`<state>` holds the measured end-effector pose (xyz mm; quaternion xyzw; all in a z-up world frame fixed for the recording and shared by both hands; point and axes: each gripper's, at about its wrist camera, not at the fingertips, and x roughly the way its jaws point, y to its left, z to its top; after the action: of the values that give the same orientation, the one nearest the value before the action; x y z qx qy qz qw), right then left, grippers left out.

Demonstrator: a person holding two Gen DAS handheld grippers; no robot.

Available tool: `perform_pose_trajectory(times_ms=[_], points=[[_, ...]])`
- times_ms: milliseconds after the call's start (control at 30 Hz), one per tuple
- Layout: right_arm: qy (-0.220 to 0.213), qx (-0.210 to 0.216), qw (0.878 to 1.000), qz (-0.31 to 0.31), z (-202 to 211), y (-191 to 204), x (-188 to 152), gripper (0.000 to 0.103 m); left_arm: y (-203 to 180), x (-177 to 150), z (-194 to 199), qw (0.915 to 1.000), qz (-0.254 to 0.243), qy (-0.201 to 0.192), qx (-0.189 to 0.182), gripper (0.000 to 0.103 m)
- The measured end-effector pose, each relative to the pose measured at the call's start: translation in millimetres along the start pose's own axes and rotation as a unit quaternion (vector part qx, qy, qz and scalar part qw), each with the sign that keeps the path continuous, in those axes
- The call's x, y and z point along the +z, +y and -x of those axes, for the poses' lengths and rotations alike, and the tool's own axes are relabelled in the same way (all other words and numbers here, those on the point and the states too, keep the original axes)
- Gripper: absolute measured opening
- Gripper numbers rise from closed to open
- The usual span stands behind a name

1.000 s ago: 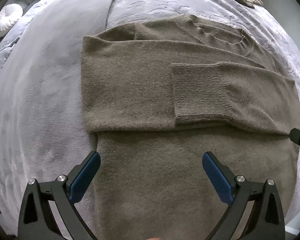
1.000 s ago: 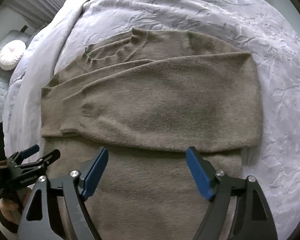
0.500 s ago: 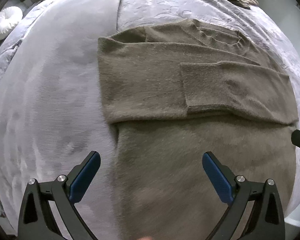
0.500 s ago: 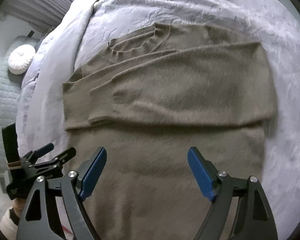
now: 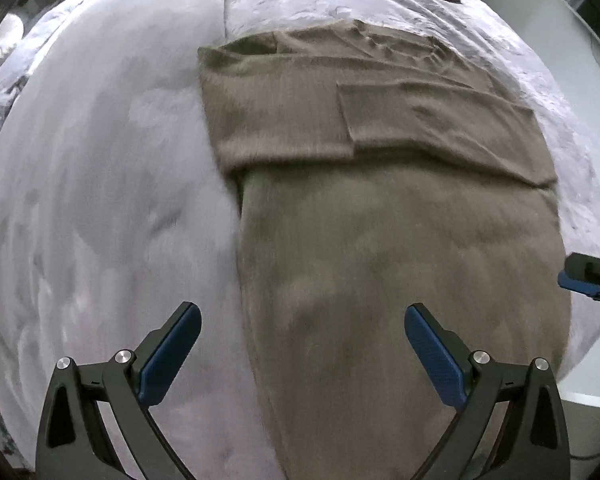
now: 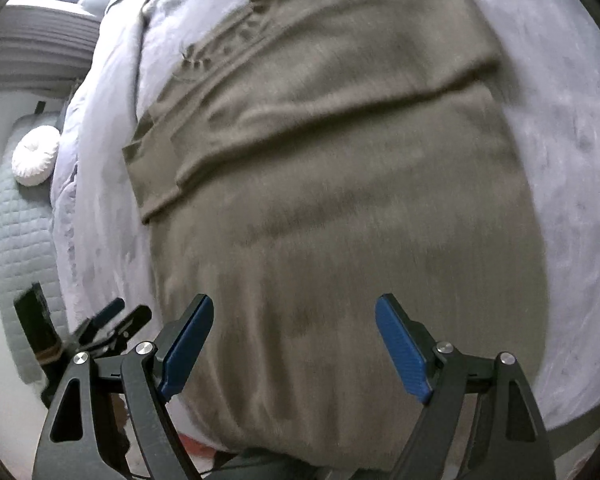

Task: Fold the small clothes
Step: 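Grasp the sweater hem with both tools and lift it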

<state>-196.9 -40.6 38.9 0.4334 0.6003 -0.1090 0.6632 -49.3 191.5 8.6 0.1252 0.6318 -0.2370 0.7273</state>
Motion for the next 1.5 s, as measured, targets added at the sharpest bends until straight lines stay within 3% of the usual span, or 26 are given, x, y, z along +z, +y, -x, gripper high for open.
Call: perform_pose_trajectory(times_ms=[200,500,700,800,867,933,967,1000,1033,1100,1133,1167,1333,1500], points=[[0.025,0.010,1.000,0.016,3,-25,-28,0.085,8,-55,6,0.9993,0.031,0.022,0.002,0.102],[0.073,-0.004,0.997,0.012,7,-93,-89,0.086,-18,-136,-13,0.9954,0.056,0.069,-0.037,0.102],[0.091,0.001,0.996,-0.016,-7,-131,-115,0.085,-42,-161,-22,0.9960,0.048,0.066,-0.037,0.102],[0.096,0.023,0.995,-0.024,-19,-136,-120,0.086,-49,-165,-26,0.9965,0.041,0.064,-0.035,0.102],[0.096,0.063,0.993,-0.024,-25,-132,-122,0.087,-54,-166,-21,0.9964,0.042,0.059,-0.044,0.094],[0.093,0.094,0.991,-0.018,-26,-124,-122,0.087,-59,-164,-21,0.9951,0.043,0.065,-0.062,0.067],[0.091,0.108,0.990,-0.012,-25,-119,-121,0.087,-60,-164,-21,0.9939,0.044,0.070,-0.073,0.060],[0.089,0.117,0.989,-0.006,-24,-114,-120,0.086,-62,-165,-22,0.9923,0.044,0.077,-0.086,0.042],[0.087,0.117,0.989,-0.005,-24,-111,-118,0.083,-62,-165,-23,0.9913,0.040,0.084,-0.093,0.031],[0.090,0.103,0.991,-0.010,-25,-110,-115,0.067,-67,-165,-24,0.9903,0.032,0.090,-0.101,0.026],[0.090,0.091,0.992,-0.013,-26,-109,-113,0.041,-67,-163,-23,0.9898,0.030,0.090,-0.106,0.015],[0.092,0.077,0.993,-0.016,-27,-109,-112,0.016,-66,-163,-22,0.9889,0.030,0.093,-0.112,0.015],[0.068,0.077,0.994,0.023,-12,-95,-115,0.015,-46,-152,-2,0.9843,0.044,0.091,-0.145,0.014],[0.030,0.152,0.988,0.014,12,-77,-99,0.014,-32,-132,18,0.9813,0.051,0.074,-0.170,0.014]])
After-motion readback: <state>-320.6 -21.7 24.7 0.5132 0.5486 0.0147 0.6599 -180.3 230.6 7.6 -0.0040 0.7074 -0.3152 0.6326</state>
